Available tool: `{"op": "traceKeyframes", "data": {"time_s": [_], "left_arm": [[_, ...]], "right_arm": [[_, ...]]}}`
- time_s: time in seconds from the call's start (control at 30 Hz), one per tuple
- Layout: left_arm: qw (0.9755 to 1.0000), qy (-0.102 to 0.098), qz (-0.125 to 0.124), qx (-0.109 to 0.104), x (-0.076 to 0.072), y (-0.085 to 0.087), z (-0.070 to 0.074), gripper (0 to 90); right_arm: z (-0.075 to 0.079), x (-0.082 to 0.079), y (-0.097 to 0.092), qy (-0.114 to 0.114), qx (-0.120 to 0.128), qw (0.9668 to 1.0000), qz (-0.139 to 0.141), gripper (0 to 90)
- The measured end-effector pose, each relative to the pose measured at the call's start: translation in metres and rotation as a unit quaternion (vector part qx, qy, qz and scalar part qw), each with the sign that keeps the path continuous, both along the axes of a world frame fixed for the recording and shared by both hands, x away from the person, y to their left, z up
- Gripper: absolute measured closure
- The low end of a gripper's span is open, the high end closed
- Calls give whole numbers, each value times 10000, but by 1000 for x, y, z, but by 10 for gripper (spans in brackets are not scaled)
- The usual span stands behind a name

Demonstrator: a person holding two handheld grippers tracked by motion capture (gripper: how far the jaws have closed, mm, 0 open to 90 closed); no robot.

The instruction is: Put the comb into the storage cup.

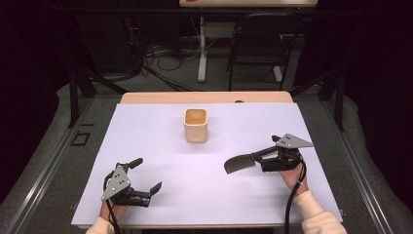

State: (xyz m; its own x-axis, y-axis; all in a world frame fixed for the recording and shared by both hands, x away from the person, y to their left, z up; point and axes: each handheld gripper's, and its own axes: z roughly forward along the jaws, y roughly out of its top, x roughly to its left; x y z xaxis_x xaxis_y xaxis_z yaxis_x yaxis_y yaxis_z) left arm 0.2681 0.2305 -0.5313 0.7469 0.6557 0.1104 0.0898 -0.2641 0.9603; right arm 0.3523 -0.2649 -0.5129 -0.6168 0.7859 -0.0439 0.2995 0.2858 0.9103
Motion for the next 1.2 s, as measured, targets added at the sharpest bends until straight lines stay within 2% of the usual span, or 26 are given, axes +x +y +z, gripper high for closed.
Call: {"op": "traceKeyframes", "data": {"time_s": [0.37,0.57,0.6,0.63,0.67,0.73,0.77,0.8,0.83,0.9,0.93,0.97,1.0,1.03,1.07,1.1,1.17,1.2], "left_arm": [[10000,7,11,-8,1,-1,0,0],[10000,17,18,-20,1,0,0,0],[10000,21,25,-15,1,0,0,0],[10000,29,23,-16,2,0,0,0],[10000,35,29,-21,2,0,0,0],[10000,53,29,-11,2,0,0,0],[10000,54,32,-6,2,0,0,0],[10000,57,30,-1,1,1,0,0],[10000,57,30,-1,1,1,0,0],[10000,62,62,-18,1,2,0,0],[10000,62,68,-26,1,3,0,0],[10000,68,65,-31,2,3,-1,0],[9999,88,68,-28,2,2,-1,0],[9999,100,52,-18,3,2,-1,0],[9999,88,47,-3,2,1,-1,0],[10000,79,40,2,1,1,-1,0],[10000,67,26,18,1,1,0,0],[10000,66,35,1,1,2,0,0]], "right_arm": [[1,19,-10,93,260,9994,-213,0],[0,26,-15,188,235,9990,-328,23],[-1,30,-17,239,210,9986,-415,106],[-2,31,-19,258,202,9985,-441,143],[-2,31,-19,258,202,9985,-441,143],[-5,37,-22,351,94,9977,-569,218],[-5,37,-22,351,94,9977,-569,218],[-7,40,-24,377,-6,9971,-664,336],[-7,40,-24,377,-6,9971,-664,336],[-9,43,-26,354,-143,9958,-829,486],[-11,45,-27,380,-269,9955,-824,605],[-12,46,-28,396,-332,9949,-862,671],[-12,46,-28,396,-332,9949,-862,671],[-14,47,-30,413,-379,9949,-843,720],[-16,48,-33,467,-505,9940,-853,818],[-16,48,-33,467,-505,9940,-853,818],[-17,49,-35,502,-636,9930,-863,895],[-17,49,-35,526,-710,9922,-883,900]]}}
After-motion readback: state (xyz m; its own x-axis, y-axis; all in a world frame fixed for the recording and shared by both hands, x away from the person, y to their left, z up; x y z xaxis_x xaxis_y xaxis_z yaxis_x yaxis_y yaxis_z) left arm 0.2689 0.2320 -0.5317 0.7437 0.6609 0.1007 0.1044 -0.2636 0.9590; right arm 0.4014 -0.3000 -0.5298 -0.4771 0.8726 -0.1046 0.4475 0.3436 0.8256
